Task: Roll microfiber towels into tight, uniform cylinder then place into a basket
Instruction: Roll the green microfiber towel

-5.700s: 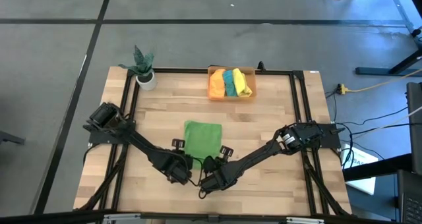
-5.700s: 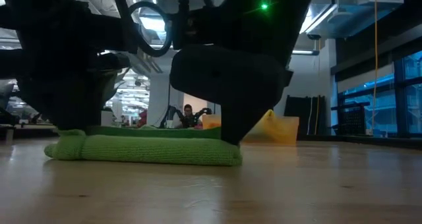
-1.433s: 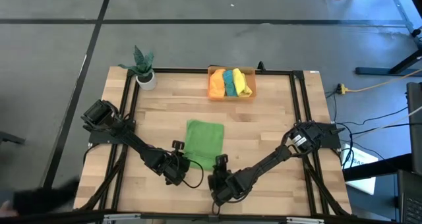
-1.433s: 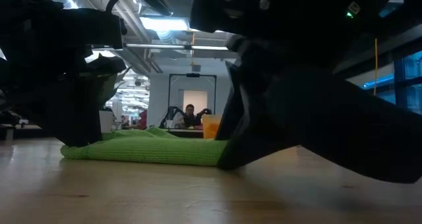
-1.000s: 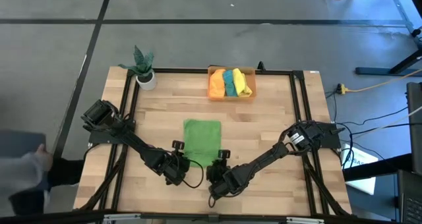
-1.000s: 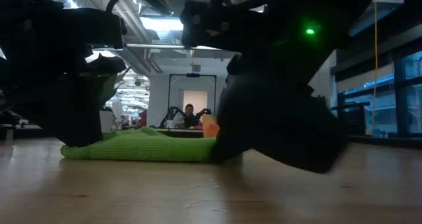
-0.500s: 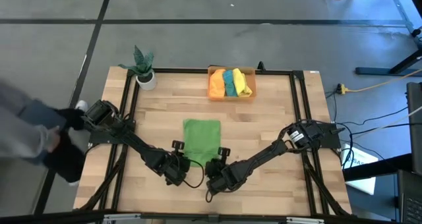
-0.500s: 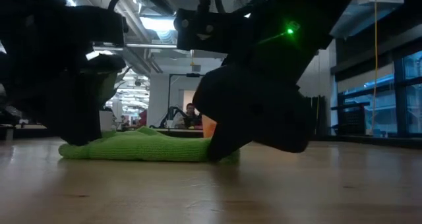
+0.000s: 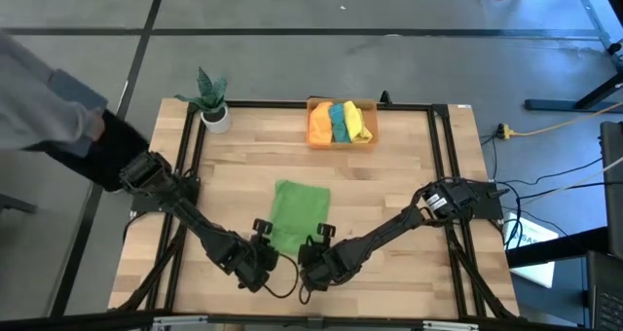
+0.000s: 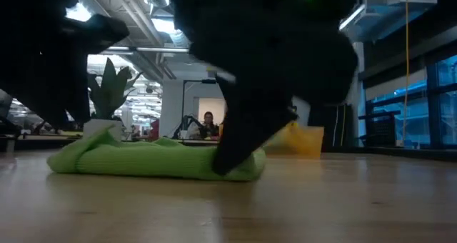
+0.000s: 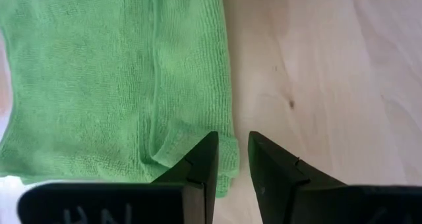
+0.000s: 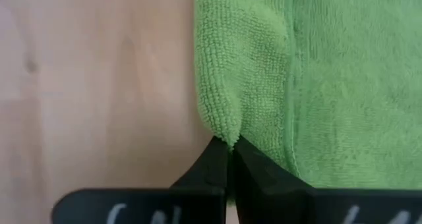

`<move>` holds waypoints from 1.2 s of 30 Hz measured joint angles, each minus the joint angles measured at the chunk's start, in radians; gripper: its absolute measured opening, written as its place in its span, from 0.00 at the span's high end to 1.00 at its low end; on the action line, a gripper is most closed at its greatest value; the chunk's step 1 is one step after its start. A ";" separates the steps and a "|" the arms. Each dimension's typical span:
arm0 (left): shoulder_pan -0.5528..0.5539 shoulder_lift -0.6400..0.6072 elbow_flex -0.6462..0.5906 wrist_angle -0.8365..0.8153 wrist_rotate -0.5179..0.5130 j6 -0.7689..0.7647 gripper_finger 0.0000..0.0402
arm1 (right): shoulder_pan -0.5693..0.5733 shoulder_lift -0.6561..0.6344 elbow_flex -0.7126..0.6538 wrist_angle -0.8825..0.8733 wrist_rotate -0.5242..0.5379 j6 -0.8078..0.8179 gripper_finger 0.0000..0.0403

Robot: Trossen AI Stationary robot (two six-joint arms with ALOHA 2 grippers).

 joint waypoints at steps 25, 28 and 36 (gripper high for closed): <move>-0.061 0.034 -0.027 0.074 -0.008 0.031 0.81 | -0.104 -0.002 0.222 -0.149 -0.182 0.126 0.98; -0.046 0.045 -0.045 0.104 -0.019 0.051 0.81 | -0.107 -0.002 0.229 -0.142 -0.181 0.122 0.98; -0.005 0.046 -0.059 0.066 -0.137 0.033 0.81 | -0.108 -0.003 0.229 -0.150 -0.228 0.125 0.98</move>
